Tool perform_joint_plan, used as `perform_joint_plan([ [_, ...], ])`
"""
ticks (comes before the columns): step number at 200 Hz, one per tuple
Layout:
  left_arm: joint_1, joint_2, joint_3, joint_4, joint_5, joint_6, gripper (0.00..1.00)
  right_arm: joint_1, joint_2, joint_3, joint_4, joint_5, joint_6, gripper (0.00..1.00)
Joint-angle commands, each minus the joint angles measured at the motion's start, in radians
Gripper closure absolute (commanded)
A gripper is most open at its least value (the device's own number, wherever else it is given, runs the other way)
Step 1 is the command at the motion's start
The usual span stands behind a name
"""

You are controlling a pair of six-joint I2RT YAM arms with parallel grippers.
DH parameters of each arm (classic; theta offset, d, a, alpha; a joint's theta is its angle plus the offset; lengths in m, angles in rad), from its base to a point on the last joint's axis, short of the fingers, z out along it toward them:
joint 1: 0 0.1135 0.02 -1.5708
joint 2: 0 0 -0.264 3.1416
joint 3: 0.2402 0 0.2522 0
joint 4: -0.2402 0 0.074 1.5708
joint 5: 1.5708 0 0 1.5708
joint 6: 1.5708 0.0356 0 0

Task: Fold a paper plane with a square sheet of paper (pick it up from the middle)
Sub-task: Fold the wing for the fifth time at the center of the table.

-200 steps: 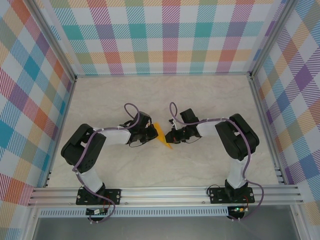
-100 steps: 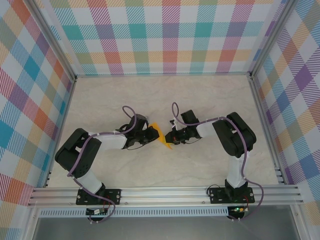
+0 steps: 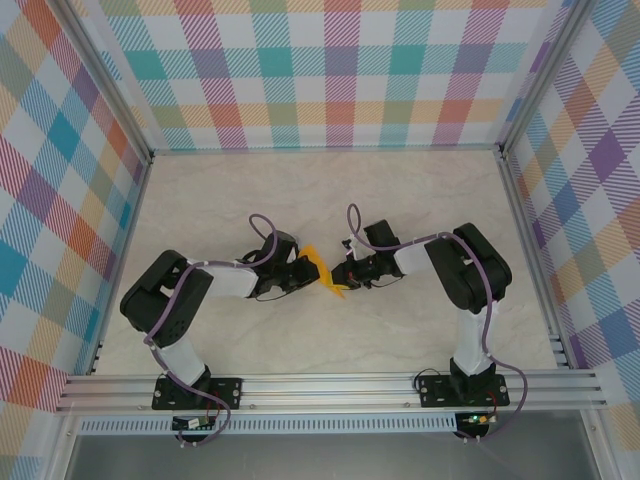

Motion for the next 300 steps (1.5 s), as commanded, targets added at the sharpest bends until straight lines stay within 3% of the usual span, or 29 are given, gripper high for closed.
perform_joint_plan([
  [1,0.001,0.024,0.018,0.021,0.015,0.023,0.89,-0.009,0.03,-0.008,-0.027,0.01,0.003,1.0],
  [76,-0.001,0.053,0.052,-0.102,-0.049,0.016,0.93,-0.009,0.028,0.0,-0.046,0.01,0.0,1.0],
  [143,0.0,0.078,0.084,-0.221,-0.087,0.002,0.93,-0.008,-0.053,0.005,-0.104,-0.003,-0.034,0.82],
  [210,-0.001,0.083,0.092,-0.247,-0.088,0.003,0.94,-0.008,-0.094,-0.052,-0.128,0.021,-0.034,0.88],
  [249,-0.001,0.086,0.097,-0.263,-0.096,0.003,0.94,-0.009,-0.093,-0.048,-0.163,0.05,-0.045,0.87],
  [300,-0.003,0.113,0.121,-0.299,-0.101,0.005,0.94,0.012,-0.285,-0.039,-0.266,0.219,-0.085,0.79],
])
